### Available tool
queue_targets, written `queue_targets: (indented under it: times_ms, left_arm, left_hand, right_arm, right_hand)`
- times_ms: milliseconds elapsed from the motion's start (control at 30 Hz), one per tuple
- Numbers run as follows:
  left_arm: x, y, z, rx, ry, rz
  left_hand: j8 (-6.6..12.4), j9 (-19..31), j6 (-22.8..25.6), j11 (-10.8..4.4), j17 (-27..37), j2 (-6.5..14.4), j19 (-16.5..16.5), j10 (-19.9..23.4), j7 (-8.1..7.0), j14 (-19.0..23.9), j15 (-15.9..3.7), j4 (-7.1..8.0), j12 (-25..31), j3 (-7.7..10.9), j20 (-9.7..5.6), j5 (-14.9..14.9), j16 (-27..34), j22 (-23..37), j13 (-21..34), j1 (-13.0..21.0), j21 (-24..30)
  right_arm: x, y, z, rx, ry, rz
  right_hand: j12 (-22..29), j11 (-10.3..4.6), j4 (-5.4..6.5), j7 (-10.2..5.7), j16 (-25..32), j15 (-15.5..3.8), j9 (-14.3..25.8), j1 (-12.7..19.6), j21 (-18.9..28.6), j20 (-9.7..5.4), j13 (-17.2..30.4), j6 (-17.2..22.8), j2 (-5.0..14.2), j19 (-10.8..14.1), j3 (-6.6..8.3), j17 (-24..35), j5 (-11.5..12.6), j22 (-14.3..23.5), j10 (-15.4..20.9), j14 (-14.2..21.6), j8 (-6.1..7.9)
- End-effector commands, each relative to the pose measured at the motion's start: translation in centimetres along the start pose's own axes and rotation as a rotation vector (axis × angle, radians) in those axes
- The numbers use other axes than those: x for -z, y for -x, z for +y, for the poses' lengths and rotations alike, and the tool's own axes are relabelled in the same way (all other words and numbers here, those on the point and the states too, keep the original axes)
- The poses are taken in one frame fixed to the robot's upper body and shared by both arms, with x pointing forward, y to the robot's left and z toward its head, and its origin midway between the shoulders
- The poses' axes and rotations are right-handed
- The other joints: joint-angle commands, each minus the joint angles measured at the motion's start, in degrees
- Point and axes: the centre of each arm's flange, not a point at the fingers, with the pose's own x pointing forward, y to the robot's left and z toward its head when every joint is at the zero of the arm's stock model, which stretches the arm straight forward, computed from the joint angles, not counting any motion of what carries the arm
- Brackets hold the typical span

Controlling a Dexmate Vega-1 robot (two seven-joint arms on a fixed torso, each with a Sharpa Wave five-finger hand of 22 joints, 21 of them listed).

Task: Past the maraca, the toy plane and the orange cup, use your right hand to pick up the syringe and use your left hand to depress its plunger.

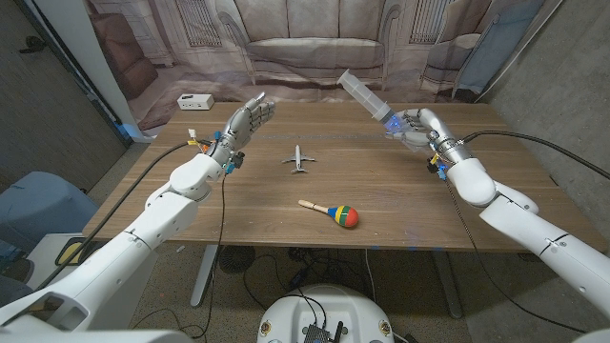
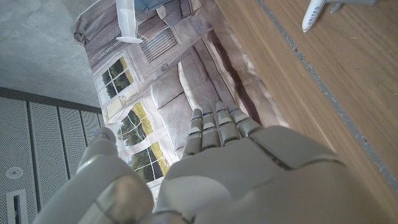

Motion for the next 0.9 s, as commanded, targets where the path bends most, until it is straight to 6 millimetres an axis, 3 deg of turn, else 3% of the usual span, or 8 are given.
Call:
queue_targets:
  times_ms: [33,900]
  left_arm:
    - [-1.3,-1.2,0.0,0.023,-0.033,-0.034]
    - [-3.8,-3.1,-1.3,0.074,-0.072,-0.172]
  left_hand:
    - [-0.16,0.08,-0.36,0.21,0.29,0.59,0.61,0.24,0.46,0.38,-0.02,-0.04,0.01,-0.21,-0.27,-0.03,0.00,0.25,0.09,0.12,0.28]
    - [0.29,0.08,0.79,-0.54,0.27,0.56,1.00,0.78,-0.18,0.95,-0.71,-0.16,0.14,-0.32,-0.16,-0.04,0.08,0.23,0.08,0.30,0.31]
  right_arm:
    - [-1.1,0.7,-0.1,0.028,0.014,-0.028]
    - [-1.7,0.8,1.1,-0.001,0.015,-0.022]
  right_hand:
    - [0.17,-0.38,4.90,-5.65,-0.16,-6.20,0.16,0.17,0.48,-1.17,0.29,6.10,9.74,0.63,6.25,0.16,-0.01,0.14,0.67,3.88,-0.15]
    - [0.21,-0.46,4.70,-5.67,-0.73,-6.01,0.22,-0.03,1.37,-1.05,1.09,6.09,9.73,0.08,6.32,0.46,-0.04,0.10,0.62,3.70,-0.77]
